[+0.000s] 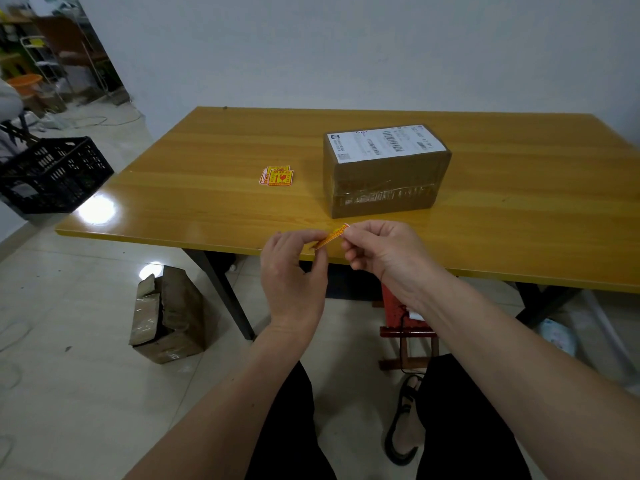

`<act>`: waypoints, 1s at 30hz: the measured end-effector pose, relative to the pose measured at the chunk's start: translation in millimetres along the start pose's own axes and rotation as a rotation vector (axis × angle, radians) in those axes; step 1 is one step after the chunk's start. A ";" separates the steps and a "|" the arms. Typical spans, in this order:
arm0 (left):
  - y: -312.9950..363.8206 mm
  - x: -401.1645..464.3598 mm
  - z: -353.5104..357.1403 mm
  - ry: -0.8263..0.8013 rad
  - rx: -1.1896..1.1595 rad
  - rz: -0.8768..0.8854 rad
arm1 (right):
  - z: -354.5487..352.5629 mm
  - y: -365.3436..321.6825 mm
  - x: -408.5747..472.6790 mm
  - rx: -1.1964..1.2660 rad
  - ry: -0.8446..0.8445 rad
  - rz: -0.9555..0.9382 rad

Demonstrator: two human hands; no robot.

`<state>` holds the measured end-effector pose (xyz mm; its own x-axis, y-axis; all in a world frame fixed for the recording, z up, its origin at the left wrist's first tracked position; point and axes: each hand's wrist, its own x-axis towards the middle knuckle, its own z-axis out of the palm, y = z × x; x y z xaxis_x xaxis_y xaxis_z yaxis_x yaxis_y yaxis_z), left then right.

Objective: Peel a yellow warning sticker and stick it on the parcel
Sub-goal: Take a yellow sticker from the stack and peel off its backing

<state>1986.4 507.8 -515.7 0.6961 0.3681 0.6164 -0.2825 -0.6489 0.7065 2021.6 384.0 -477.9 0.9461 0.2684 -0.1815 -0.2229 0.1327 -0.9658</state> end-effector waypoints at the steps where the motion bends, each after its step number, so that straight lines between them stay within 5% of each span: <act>1: 0.5 -0.4 -0.3 0.003 -0.012 0.007 | -0.4 -0.1 0.2 0.024 0.002 0.003; 15: -6.6 4.2 0.5 0.015 0.049 0.067 | 8.5 4.6 -3.5 0.011 -0.071 0.021; 30: -3.5 0.6 2.2 -0.050 -0.007 0.004 | 6.7 9.2 -2.5 -0.042 0.028 -0.044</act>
<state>1989.2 508.8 -518.6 0.7271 0.3316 0.6011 -0.2901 -0.6453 0.7067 2015.6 390.9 -485.1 0.9610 0.2364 -0.1435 -0.1718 0.1036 -0.9797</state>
